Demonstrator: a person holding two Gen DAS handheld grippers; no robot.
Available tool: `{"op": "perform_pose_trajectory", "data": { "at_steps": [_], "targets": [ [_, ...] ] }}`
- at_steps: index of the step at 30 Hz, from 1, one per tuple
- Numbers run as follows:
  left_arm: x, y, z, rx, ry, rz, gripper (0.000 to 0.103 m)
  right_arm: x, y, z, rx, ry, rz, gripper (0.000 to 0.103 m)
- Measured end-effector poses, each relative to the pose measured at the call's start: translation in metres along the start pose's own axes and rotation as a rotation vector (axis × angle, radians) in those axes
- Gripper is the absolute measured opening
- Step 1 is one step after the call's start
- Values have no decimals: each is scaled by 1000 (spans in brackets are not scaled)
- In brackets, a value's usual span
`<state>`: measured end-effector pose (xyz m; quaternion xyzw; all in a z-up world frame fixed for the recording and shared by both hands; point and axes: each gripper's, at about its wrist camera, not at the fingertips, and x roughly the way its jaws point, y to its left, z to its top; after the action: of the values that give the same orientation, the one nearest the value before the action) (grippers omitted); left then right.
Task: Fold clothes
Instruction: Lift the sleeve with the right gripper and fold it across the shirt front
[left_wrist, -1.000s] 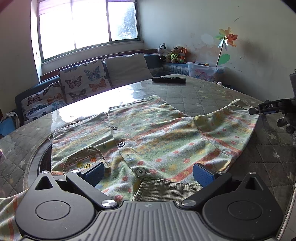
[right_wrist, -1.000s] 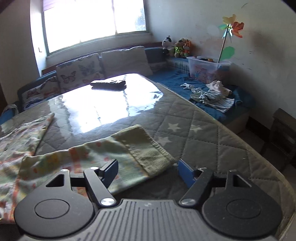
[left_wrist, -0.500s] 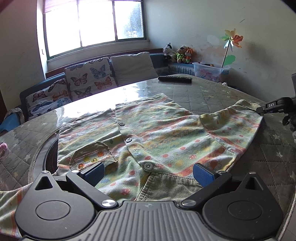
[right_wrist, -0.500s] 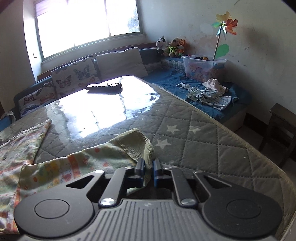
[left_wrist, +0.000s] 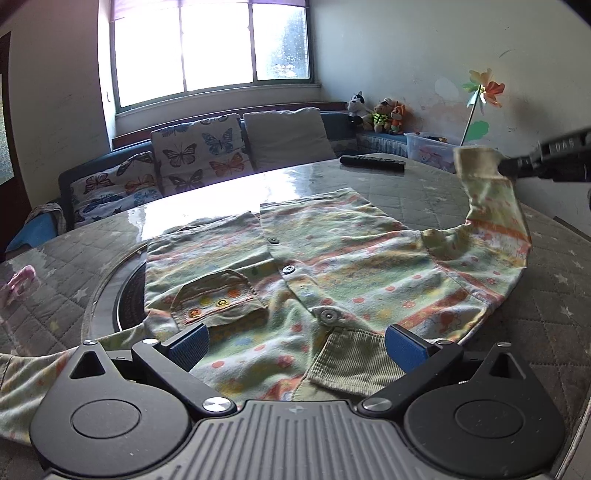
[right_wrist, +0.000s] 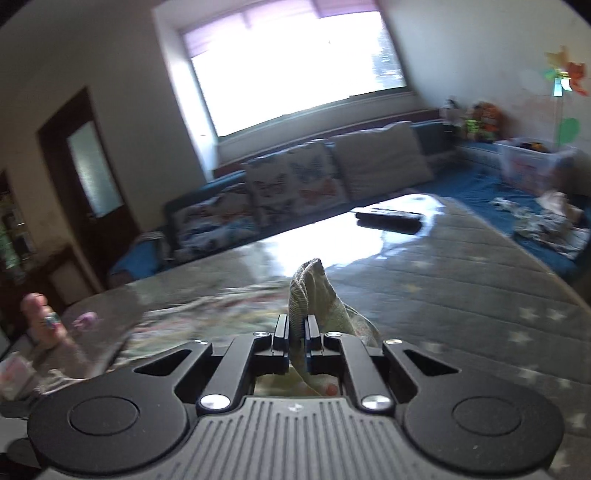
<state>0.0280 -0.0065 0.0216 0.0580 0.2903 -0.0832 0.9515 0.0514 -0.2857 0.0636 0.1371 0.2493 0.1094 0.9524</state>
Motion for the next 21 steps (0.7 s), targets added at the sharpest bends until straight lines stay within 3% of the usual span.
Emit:
{"op": "perform_pose_trajectory", "data": {
  "at_steps": [9, 18, 21],
  "targets": [
    [-12, 17, -10, -48, -18, 20, 103, 37, 101, 7, -112, 63, 250, 7],
    [-14, 29, -16, -84, -17, 29, 103, 60, 164, -12, -195, 143, 366, 7],
    [-12, 30, -17, -86, -13, 32, 103, 61, 170, -22, -217, 172, 385, 15]
  ]
}}
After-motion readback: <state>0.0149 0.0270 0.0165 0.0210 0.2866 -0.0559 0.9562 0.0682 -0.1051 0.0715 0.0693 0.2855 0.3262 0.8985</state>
